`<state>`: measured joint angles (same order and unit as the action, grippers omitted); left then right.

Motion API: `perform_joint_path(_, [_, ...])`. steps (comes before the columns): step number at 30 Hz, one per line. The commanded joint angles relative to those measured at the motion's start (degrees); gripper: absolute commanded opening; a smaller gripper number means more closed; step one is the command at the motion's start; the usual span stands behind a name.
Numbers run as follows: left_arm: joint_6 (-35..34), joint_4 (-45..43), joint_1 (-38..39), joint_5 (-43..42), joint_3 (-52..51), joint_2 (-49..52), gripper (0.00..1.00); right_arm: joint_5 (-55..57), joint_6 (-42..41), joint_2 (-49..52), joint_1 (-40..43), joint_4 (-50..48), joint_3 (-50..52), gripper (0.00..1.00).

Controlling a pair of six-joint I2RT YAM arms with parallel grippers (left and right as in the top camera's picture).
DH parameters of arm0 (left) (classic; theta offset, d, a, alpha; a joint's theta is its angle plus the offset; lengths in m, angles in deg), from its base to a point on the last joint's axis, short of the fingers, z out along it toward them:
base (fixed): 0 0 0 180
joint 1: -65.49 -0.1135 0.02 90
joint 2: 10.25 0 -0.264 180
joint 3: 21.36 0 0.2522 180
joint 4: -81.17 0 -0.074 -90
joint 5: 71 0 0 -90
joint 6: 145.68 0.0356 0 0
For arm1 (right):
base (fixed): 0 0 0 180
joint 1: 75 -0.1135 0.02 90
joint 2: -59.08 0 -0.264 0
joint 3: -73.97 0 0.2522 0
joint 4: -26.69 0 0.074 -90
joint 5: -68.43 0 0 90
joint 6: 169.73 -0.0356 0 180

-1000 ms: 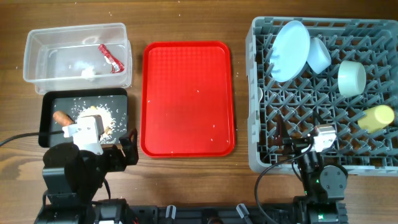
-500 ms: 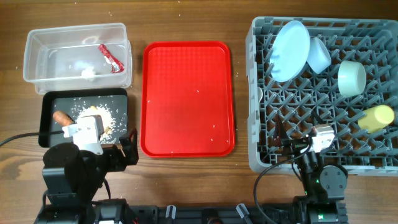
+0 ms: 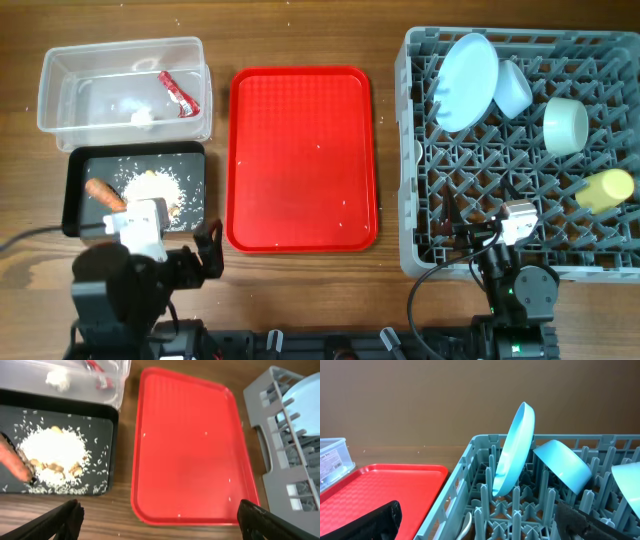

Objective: Sort waste into correct bins and load items into the dishwasher rack

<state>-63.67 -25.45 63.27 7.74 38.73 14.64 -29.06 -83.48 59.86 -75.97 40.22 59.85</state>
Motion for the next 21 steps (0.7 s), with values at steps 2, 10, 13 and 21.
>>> perform_joint_path(2, [0.1, -5.9, -0.3, 0.4, -10.0, -10.2, 1.00, -0.7, 0.7, -0.6, 0.2, -0.3, 0.1, 1.00])
perform_joint_path(10, [-0.2, -28.8, -0.3, 0.4, -31.4, -24.7, 1.00, -0.7, 0.7, -0.6, 0.2, -0.3, 0.1, 1.00])
perform_joint_path(13, [-0.1, -37.6, -0.3, 1.2, -35.4, -24.7, 1.00, -0.7, 0.7, -0.6, 0.2, -0.3, 0.1, 1.00])
perform_joint_path(21, [7.8, -59.4, -0.2, 2.5, -46.0, -24.7, 1.00, -0.7, 0.7, -0.6, 0.2, -0.3, 0.1, 1.00])
